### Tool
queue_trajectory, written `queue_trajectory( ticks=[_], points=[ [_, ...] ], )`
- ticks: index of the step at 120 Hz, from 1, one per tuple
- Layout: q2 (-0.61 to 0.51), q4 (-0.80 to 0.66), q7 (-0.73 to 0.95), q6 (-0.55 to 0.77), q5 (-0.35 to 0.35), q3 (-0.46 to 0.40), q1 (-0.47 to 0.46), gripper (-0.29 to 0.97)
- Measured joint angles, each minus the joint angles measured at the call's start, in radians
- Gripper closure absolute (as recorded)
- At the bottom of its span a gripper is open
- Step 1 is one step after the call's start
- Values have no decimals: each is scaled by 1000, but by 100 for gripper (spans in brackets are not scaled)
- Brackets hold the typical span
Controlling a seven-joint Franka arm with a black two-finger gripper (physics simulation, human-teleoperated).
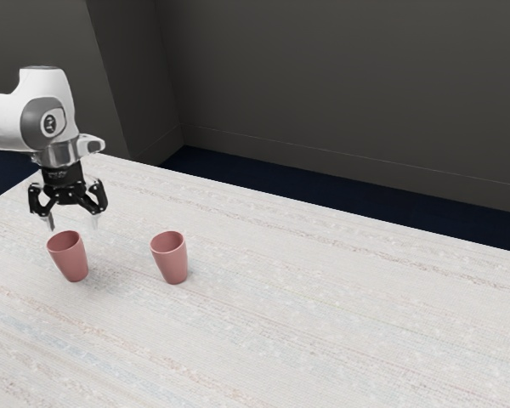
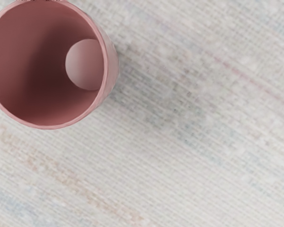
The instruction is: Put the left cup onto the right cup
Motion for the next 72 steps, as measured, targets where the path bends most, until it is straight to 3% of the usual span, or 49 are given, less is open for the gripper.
queue_trajectory(
  ticks=[72],
  points=[
    [60,-42,211,141,-6,1,11,0]
  ],
)
